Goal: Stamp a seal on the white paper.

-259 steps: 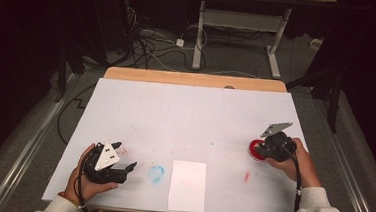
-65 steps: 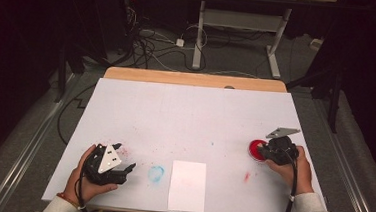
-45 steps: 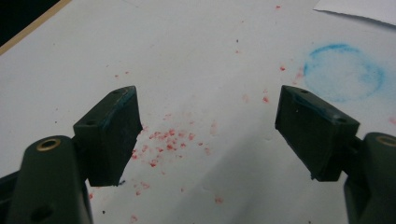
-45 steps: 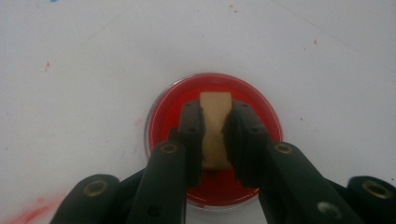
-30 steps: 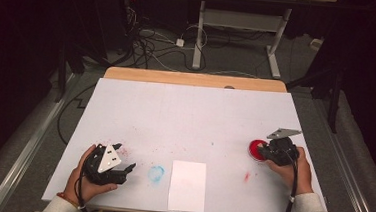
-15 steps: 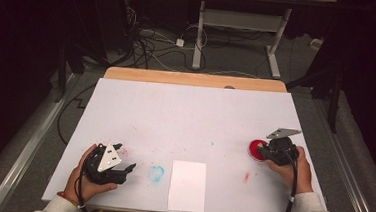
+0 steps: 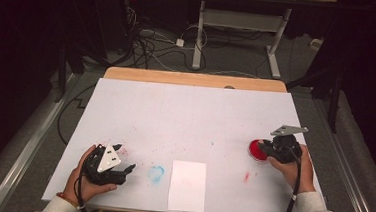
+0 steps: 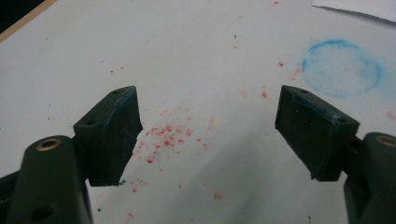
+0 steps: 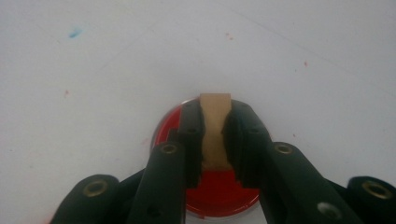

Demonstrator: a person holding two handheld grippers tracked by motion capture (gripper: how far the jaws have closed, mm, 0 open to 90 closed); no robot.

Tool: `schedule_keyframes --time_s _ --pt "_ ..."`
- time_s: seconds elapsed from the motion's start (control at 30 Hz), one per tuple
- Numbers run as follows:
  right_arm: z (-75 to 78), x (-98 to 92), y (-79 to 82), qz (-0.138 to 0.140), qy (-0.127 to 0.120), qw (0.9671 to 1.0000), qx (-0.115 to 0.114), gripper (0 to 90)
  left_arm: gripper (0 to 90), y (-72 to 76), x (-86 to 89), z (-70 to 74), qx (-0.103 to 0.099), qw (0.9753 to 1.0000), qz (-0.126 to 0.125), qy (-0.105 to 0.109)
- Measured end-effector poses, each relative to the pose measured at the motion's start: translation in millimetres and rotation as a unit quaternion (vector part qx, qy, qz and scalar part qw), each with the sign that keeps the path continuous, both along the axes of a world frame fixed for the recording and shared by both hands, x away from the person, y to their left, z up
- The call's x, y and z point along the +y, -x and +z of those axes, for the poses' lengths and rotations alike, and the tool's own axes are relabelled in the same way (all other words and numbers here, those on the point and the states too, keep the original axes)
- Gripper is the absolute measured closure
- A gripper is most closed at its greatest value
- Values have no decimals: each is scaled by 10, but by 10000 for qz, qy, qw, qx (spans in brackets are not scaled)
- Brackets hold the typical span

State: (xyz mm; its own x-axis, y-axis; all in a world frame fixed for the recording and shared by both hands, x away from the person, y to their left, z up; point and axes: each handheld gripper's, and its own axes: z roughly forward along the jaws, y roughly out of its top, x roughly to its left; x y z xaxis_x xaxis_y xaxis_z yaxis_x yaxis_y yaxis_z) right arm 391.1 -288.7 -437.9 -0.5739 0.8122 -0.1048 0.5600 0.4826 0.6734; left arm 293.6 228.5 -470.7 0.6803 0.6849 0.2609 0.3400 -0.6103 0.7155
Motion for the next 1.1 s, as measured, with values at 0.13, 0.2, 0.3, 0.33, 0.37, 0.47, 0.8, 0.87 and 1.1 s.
schedule_keyframes --time_s 0.13,0.2,0.3,0.33,0.37,0.47,0.8,0.87,1.1 --pt "80 37 21 61 54 9999 -144 766 215 15 23 -7 10 10000 31 -22" --pt "119 49 31 84 87 9996 -243 766 216 28 26 -11 13 10000 56 -45" --pt "177 65 56 129 61 9993 -336 766 215 51 27 -5 -11 10000 51 -81" --pt "199 71 66 134 30 9993 -360 766 215 52 26 -2 -13 9999 55 -96" --pt "221 76 78 159 5 9991 -398 766 215 52 22 2 -21 9999 48 -90" --pt "282 96 128 270 -40 9983 -523 766 215 57 -2 8 -46 9999 27 -122" --pt "438 198 262 444 -216 9957 -786 766 215 59 -3 4 -25 9998 15 -178" --pt "456 221 283 489 -235 9954 -792 766 215 55 -7 0 -22 9999 8 -156" --pt "509 376 371 737 -291 9930 -879 766 215 43 -15 -1 -14 9999 15 -159"
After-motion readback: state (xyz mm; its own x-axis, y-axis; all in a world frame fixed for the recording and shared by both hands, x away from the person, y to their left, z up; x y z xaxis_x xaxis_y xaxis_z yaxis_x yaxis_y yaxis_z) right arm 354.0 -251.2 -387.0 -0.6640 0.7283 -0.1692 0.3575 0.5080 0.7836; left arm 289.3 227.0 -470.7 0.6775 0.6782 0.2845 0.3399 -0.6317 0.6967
